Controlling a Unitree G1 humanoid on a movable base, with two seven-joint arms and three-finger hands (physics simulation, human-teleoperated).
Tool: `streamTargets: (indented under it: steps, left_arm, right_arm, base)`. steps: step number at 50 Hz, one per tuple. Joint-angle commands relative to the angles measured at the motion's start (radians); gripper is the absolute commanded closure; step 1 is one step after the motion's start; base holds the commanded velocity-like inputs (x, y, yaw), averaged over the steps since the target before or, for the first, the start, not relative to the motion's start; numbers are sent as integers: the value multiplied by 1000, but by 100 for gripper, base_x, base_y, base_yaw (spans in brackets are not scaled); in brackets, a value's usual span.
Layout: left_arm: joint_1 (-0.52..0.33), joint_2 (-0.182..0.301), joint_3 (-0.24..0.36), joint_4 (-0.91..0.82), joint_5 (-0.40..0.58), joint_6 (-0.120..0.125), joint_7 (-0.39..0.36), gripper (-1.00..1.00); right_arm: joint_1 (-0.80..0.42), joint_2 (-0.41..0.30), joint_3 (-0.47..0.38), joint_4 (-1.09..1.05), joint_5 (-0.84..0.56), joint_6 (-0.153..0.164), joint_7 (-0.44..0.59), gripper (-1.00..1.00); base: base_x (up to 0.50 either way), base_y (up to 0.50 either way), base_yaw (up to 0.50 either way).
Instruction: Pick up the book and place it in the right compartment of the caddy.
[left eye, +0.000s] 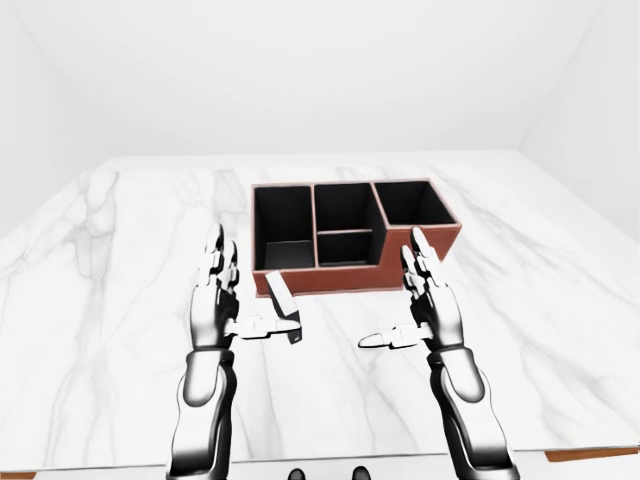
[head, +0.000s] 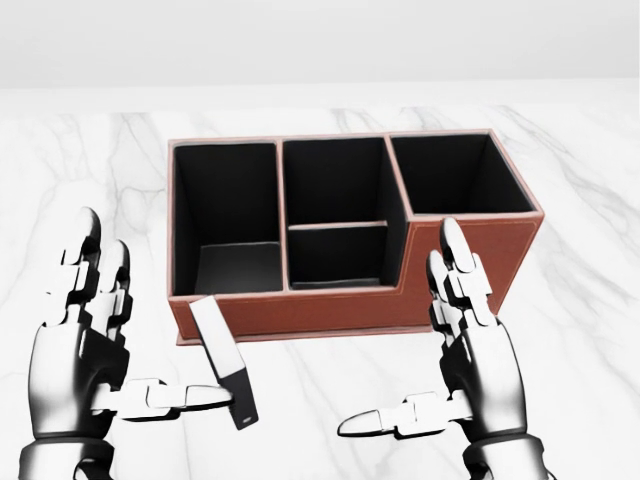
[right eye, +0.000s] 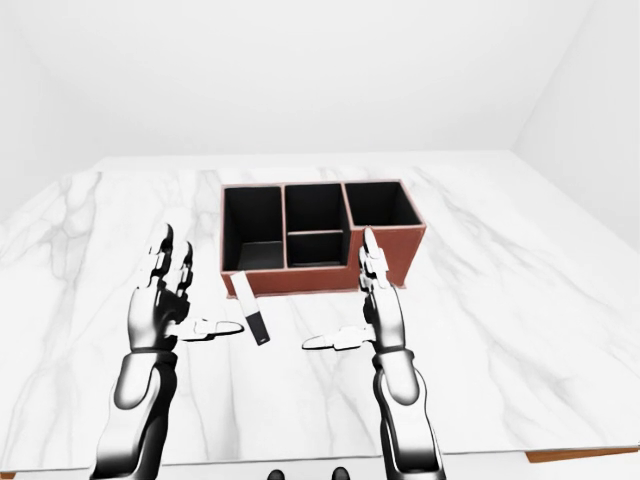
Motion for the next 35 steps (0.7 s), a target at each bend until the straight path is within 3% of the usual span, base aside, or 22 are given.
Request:
streamTargets:
  steps: [1,7,35]
  left_arm:
    - [8,-1,0,-35,-15,0,1,-100]
    - [14,-2,-10,-49,-18,0,-7,-100]
    - [20,-2,-17,-78,3,0,2,-100]
  right_arm:
    - [8,0,4,-22,4,0,-1,-100]
    - [2,0,6,-8,-5,0,-3,-100]
    - [-8,3,9,20,1,0,4,-100]
  base:
    - [30,0,0]
    - [23,0,0]
    - [0,0,0]
